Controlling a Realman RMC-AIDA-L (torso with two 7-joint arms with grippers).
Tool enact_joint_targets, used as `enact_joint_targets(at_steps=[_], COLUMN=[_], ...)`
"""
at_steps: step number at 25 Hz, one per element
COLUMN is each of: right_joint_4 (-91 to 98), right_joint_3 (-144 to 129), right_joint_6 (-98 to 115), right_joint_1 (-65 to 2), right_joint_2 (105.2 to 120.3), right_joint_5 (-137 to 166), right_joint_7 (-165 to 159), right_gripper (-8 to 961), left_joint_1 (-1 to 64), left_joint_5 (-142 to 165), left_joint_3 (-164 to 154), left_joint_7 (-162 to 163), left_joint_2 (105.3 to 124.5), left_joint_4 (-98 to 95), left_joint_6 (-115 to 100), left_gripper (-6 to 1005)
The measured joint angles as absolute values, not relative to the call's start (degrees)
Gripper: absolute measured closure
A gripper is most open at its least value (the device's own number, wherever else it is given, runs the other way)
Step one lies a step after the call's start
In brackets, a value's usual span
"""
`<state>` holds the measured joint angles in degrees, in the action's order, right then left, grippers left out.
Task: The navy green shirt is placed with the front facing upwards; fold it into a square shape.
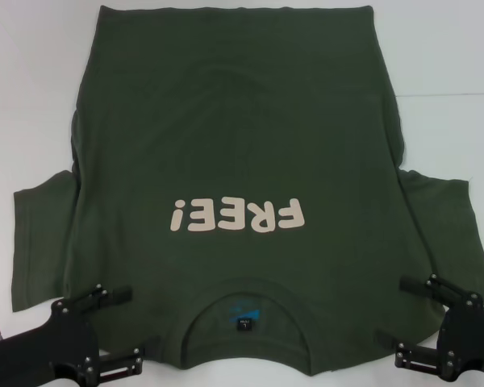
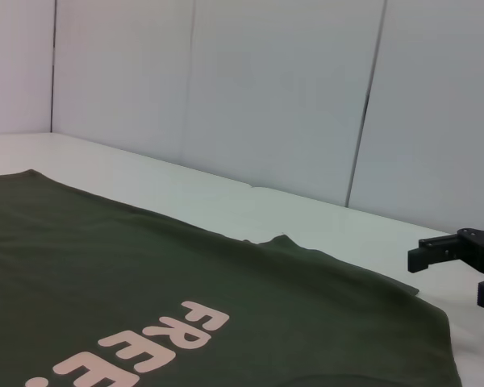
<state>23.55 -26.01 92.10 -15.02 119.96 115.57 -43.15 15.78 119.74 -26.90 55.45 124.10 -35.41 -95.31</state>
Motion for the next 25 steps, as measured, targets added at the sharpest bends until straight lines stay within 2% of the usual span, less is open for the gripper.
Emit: enact_joint_targets(at_steps=[18,25], right_joint_4=[23.5,23.6], right_joint_3=[-26.0,-26.0], right_joint_6=[92.1,92.5], right_joint_1=[-15.3,-15.3], right_joint_2=[119.96,119.88], right_joint_5=[115.6,115.6], right_joint_7=[-43.2,-43.6], right_gripper=[12,12], left_joint_1=[16.3,20.4], left_joint_5=[119.6,120.5], left_joint_3=[-21.6,-15.7], left_joint_7=[60.6,92.1], left_joint_2=[123.99,119.87], left_joint_4=[-34.9,-36.9], left_joint_6=[-96.6,-96.5], left_gripper=[125,125])
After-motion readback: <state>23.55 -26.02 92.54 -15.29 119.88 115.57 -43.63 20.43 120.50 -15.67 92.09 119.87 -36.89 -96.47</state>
